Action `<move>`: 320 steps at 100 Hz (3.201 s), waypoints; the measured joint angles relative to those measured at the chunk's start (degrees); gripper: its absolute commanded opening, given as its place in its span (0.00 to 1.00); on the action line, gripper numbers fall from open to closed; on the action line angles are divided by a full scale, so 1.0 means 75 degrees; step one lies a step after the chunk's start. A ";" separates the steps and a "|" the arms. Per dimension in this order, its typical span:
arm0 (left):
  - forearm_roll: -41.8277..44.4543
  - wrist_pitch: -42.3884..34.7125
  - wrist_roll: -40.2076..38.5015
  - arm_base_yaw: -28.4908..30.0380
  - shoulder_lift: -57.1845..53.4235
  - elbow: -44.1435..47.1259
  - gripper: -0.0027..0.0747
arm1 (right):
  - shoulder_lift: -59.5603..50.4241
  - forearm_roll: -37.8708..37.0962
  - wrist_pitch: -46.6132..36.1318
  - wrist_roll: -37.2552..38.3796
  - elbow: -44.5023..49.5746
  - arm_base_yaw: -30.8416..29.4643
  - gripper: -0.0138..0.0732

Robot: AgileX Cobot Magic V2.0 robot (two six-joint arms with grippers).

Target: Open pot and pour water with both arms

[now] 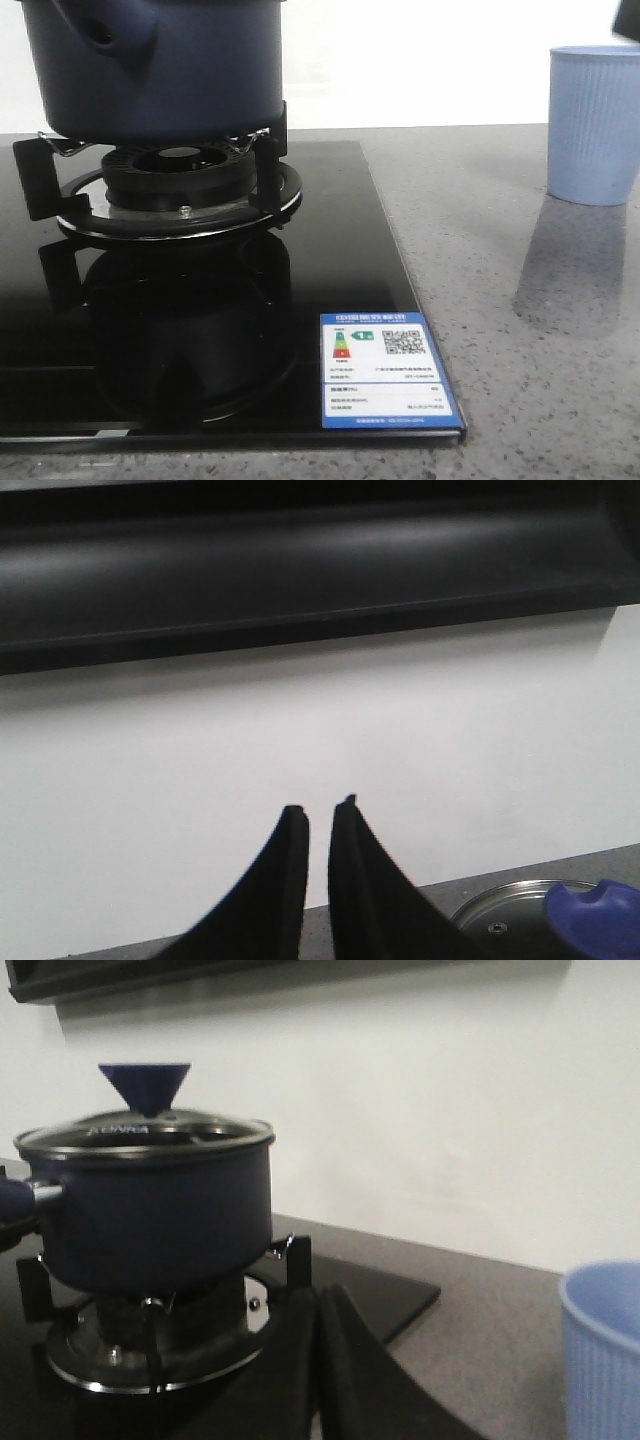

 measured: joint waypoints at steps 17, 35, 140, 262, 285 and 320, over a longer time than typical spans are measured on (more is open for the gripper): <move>0.0096 -0.0117 0.0000 0.0000 -0.0379 0.0278 0.01 | -0.0280 -0.0067 0.1033 0.0516 -0.1126 0.0028 0.09; 0.0110 -0.0708 0.0000 0.0000 -0.0931 0.0875 0.01 | -0.1267 -0.0080 0.3287 0.0618 -0.2114 0.0305 0.09; -0.1199 -0.0631 0.0000 0.0000 -0.5280 0.4953 0.01 | -0.6444 -0.0365 0.5222 0.0531 0.0720 0.0336 0.09; 0.0675 -0.0757 -0.1360 0.0620 -0.6191 0.7148 0.01 | -0.6444 -0.0365 0.5222 0.0513 0.0731 0.0336 0.09; 0.0675 -0.0836 -0.1410 0.0791 -0.6217 0.7168 0.01 | -0.6444 -0.0365 0.5238 0.0513 0.0731 0.0336 0.09; 0.0478 -0.0771 -0.1410 0.0803 -0.6217 0.7168 0.01 | -0.6444 -0.0365 0.5238 0.0513 0.0731 0.0336 0.09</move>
